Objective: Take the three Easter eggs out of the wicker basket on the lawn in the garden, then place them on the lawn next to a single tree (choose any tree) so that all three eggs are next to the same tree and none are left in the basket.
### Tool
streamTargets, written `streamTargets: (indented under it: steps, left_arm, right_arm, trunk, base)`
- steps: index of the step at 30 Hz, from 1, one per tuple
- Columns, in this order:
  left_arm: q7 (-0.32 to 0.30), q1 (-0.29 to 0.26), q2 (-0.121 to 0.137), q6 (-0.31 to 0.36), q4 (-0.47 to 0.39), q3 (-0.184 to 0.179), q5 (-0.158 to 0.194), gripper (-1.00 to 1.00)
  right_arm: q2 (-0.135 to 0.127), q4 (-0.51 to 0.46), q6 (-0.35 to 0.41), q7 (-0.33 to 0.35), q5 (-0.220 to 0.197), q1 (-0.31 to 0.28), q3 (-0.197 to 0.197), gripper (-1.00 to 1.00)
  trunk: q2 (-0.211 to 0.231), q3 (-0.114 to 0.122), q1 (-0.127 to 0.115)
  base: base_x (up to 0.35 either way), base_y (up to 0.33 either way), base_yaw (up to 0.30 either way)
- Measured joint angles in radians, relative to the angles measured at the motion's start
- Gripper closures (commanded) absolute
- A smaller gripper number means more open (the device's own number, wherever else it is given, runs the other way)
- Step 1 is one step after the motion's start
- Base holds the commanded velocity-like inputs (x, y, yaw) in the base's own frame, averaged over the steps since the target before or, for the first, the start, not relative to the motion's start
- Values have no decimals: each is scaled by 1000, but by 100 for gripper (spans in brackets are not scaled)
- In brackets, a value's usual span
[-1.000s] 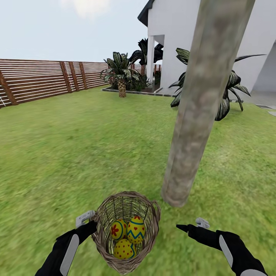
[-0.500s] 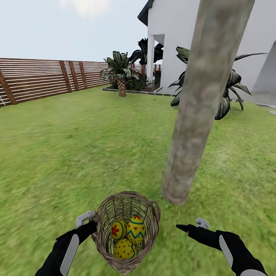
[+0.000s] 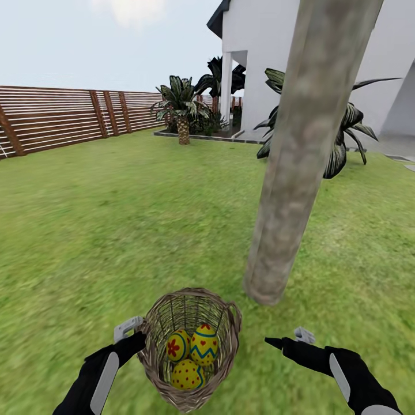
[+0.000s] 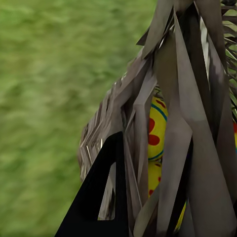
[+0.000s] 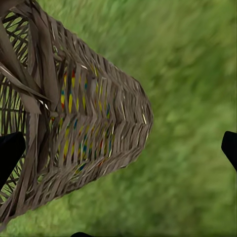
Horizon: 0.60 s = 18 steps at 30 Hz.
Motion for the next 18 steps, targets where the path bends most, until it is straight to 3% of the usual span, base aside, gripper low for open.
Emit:
streamTargets:
  steps: [18]
  left_arm:
    - [0, 0, 0, 0, 0, 0, 0, 100]
  right_arm:
    - [0, 0, 1, 0, 0, 0, 2, -100]
  trunk:
    - [-126, -56, 69]
  base:
    - [0, 0, 0]
